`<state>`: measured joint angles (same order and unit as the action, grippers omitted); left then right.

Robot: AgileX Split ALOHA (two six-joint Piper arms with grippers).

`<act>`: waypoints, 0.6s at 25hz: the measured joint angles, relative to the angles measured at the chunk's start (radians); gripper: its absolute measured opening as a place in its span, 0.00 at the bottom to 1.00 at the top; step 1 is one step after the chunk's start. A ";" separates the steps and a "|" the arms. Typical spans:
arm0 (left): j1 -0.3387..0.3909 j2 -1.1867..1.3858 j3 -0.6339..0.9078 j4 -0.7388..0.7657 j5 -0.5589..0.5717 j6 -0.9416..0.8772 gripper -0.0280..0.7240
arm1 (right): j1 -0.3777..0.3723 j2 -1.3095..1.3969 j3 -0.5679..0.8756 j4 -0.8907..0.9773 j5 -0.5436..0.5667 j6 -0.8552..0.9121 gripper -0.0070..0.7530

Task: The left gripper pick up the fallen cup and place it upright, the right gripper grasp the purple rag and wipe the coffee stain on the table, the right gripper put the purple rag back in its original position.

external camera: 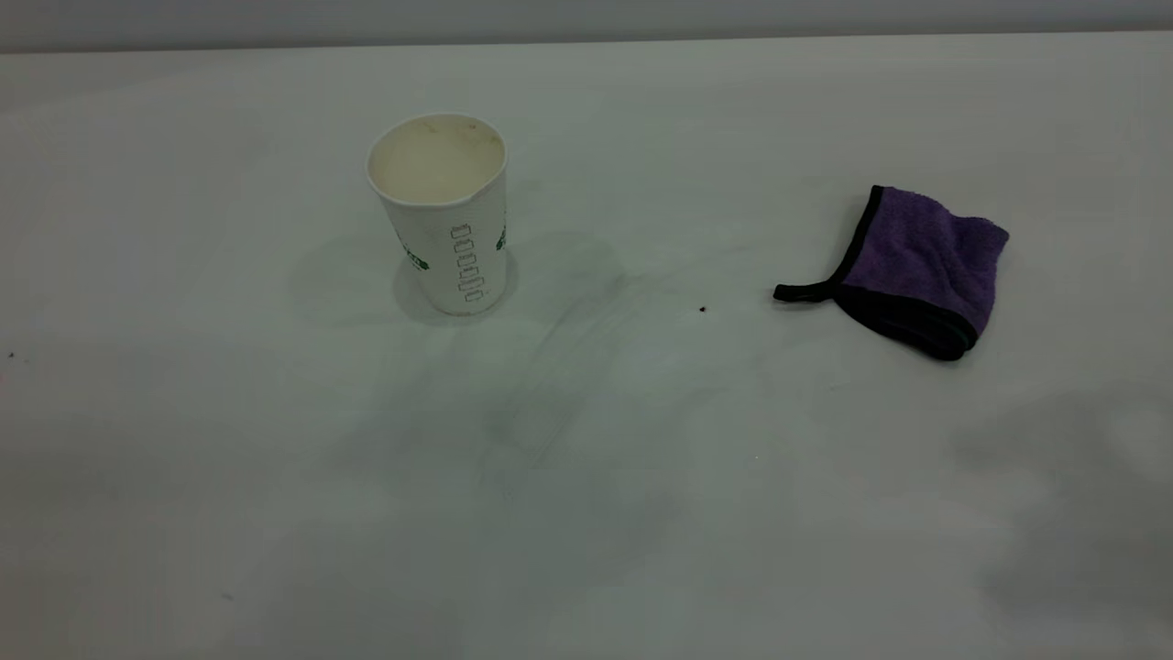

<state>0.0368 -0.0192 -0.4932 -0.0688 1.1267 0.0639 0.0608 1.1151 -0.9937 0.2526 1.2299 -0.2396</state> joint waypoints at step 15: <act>0.000 0.000 0.000 0.000 0.000 0.000 0.81 | 0.000 -0.704 0.489 -0.197 -0.043 0.184 0.46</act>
<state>0.0368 -0.0192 -0.4932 -0.0688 1.1267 0.0639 0.0608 0.4113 -0.5048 0.0557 1.1867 -0.0560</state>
